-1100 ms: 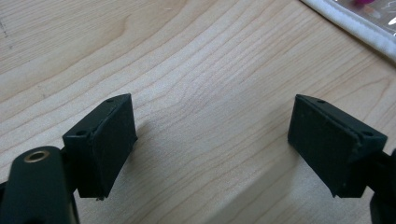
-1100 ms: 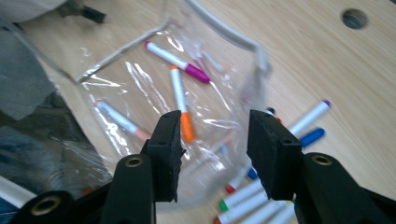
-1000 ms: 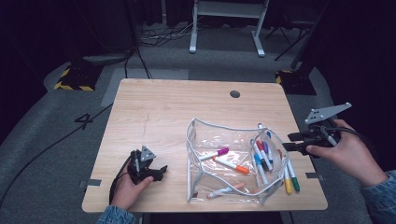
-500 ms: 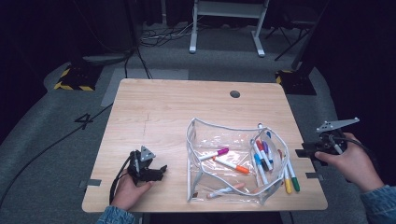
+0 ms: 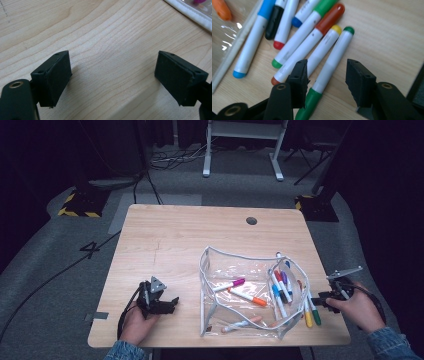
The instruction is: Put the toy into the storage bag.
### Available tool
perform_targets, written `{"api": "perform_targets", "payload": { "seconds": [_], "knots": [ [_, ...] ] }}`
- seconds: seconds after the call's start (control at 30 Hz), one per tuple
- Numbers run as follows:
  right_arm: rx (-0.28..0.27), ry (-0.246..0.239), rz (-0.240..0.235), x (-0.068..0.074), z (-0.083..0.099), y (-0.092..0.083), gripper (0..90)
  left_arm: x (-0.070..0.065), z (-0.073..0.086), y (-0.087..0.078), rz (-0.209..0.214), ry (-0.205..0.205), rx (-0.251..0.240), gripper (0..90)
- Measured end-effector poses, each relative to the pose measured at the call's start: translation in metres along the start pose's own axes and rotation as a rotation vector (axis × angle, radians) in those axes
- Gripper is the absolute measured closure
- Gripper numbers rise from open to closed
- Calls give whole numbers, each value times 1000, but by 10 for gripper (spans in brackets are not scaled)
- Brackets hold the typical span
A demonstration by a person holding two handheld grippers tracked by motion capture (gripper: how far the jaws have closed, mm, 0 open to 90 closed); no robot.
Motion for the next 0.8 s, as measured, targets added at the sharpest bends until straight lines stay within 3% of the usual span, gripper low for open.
{"api": "perform_targets", "payload": {
  "seconds": [0.13,0.33,0.4,0.5,0.67,0.8],
  "knots": [
    [28,9,-12,-1,7,17,578,0,0,0,1,0,2,142],
    [82,8,95,-8,12,21,711,0,0,0,0,0,2,143],
    [91,37,109,-9,14,20,768,0,0,0,1,-1,2,143],
    [85,73,145,-13,15,19,771,0,0,0,1,-1,2,143],
    [64,99,131,-14,14,14,771,0,0,0,1,-1,2,143],
    [23,93,114,-14,7,-4,771,0,0,0,0,-2,1,143]
  ]
}}
Point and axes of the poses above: each handheld gripper's, and its own axes: y roughly forward along the jaws, z roughly out of its underside, x roughly to its left, the point moved 3 cm from there along y, roughly forward along the jaws, and after that the axes turned 9 degrees about -y, right-handed, at the moved point
